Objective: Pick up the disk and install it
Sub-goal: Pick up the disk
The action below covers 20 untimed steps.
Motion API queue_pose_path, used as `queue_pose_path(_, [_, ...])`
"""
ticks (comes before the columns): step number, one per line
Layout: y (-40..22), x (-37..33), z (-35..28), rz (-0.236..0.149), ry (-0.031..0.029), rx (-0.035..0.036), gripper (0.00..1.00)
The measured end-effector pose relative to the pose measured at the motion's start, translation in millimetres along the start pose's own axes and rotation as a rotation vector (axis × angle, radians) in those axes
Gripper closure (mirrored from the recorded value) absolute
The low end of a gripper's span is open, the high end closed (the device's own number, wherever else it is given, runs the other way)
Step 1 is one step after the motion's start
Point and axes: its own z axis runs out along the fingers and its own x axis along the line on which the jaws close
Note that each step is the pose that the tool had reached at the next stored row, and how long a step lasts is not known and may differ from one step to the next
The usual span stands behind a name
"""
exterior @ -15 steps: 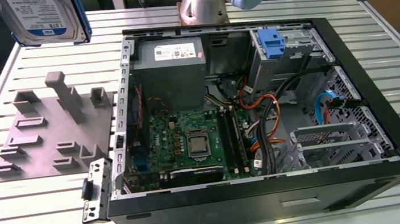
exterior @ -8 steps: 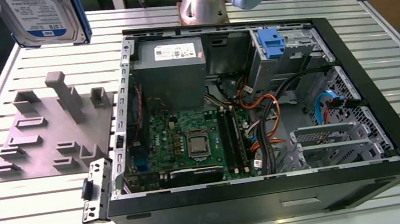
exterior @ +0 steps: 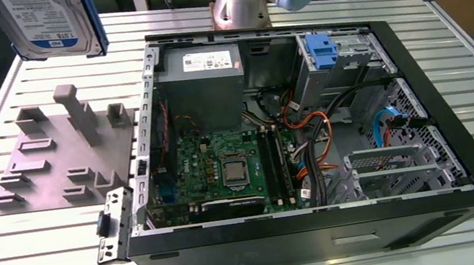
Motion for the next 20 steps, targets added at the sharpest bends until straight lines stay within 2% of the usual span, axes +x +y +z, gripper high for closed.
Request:
queue_pose_path(10, [-19.4, -0.6, -0.1, 0.0, 0.0, -0.0002, 0.63])
queue_pose_path(16, [-20.1, -0.6, -0.1, 0.0, 0.0, -0.0001, 0.63])
queue_pose_path(20, [-20.2, 1.8, -0.1, 0.0, 0.0, -0.0001, 0.63])
